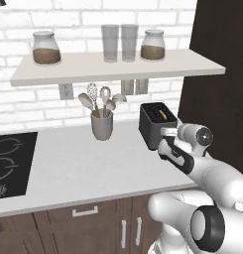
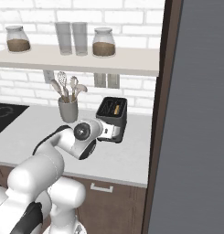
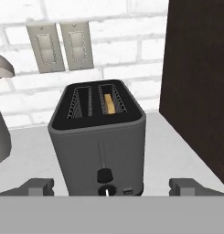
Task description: Start the toaster. Once the lever pops up, take the bread to the plate on the dining counter.
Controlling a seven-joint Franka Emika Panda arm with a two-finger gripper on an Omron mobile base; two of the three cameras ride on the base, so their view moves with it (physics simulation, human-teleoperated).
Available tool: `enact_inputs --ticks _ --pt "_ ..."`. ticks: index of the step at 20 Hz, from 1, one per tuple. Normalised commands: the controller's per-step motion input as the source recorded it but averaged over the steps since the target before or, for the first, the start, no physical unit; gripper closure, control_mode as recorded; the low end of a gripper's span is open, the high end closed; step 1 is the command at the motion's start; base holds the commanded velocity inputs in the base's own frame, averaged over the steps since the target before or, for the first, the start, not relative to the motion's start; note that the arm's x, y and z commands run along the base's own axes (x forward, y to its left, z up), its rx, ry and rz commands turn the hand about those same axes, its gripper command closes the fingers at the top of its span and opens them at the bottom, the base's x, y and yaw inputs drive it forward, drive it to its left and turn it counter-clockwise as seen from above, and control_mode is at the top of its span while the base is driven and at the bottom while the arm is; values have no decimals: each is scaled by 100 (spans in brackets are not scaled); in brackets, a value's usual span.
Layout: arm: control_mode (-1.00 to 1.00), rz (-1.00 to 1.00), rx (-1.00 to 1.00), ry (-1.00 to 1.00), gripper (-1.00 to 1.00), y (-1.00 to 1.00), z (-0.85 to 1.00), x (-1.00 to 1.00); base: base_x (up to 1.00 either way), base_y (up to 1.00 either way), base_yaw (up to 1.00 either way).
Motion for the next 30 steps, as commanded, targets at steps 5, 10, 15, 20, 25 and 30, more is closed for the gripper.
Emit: enact_inputs --ticks 5,10,15,20,25,30 --pt "-100 0 0 0 -100 0 0 0 0 0 0" --pt "-100 0 0 0 -100 0 0 0 0 0 0" --pt "-100 0 0 0 -100 0 0 0 0 0 0" --pt "-100 0 0 0 -100 0 0 0 0 0 0" --pt "-100 0 0 0 -100 0 0 0 0 0 0" --pt "-100 0 0 0 -100 1 0 0 0 0 0"
